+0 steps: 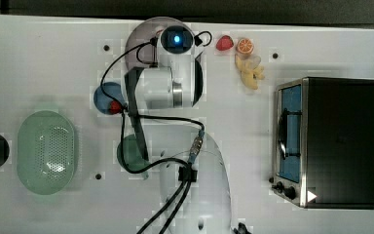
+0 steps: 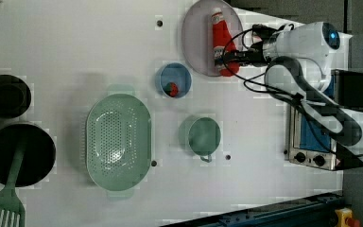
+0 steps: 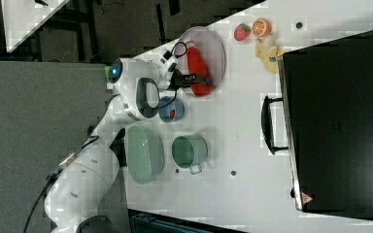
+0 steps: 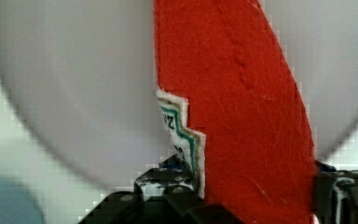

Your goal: Pick ketchup from plate and place it on table.

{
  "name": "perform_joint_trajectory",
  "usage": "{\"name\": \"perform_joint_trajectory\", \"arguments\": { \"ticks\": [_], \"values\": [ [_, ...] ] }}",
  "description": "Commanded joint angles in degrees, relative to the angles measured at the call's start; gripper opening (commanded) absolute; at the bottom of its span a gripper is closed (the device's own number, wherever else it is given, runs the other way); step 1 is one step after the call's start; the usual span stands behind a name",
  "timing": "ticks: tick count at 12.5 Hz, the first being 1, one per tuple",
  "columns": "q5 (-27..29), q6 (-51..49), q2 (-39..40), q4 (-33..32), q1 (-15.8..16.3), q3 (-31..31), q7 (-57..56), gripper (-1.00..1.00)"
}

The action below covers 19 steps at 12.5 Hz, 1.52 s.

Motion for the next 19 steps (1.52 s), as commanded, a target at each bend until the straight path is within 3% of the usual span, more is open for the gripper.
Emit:
{"name": "perform_joint_trajectory", "arguments": {
  "ticks": [1,7,10,14,19],
  "values": [
    [0.8,-6.4,-9.1,5.6,-1.7,-0.1,0.2,0.27],
    [5.4,-20.6,-20.5,4.4,-5.7,-0.4,5.6,0.26],
    [5.4,-25.3,-27.6,-1.8,-6.6,-1.3,6.6,0.27],
    [5.4,-22.0,-36.0,-15.2,-6.6,-2.3,12.3,0.27],
    [5.4,-7.4,-39.3,-31.1,-6.6,-2.6,12.7,0.27]
  ]
}}
